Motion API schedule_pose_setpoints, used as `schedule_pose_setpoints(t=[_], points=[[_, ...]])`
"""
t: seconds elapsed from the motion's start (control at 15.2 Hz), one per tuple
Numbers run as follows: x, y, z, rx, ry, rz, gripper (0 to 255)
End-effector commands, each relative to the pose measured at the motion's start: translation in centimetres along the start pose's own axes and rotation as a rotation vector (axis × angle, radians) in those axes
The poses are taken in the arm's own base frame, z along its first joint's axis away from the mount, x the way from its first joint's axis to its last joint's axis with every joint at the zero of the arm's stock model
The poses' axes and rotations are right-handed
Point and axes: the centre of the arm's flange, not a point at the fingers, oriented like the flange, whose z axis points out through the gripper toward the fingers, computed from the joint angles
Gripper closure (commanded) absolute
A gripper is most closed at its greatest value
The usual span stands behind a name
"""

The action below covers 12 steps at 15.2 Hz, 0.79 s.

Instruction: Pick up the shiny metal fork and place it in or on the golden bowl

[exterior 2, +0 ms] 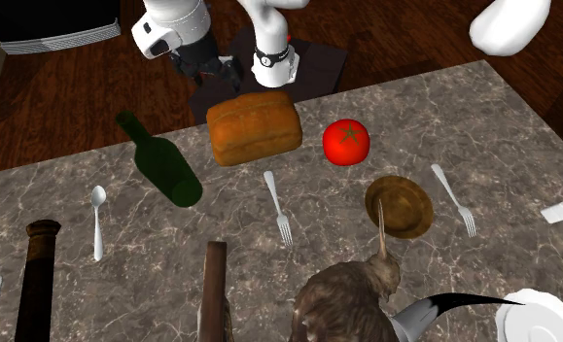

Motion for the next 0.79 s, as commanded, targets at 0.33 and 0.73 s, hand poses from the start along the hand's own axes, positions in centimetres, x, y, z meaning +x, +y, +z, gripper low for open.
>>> schedule_pose_setpoints(t=[0.33,0.73], points=[[7.3,-3.9,4.4,0.023,-0.002,-0.153,0],[13.0,-8.0,7.9,0.042,-0.004,-0.283,0]])
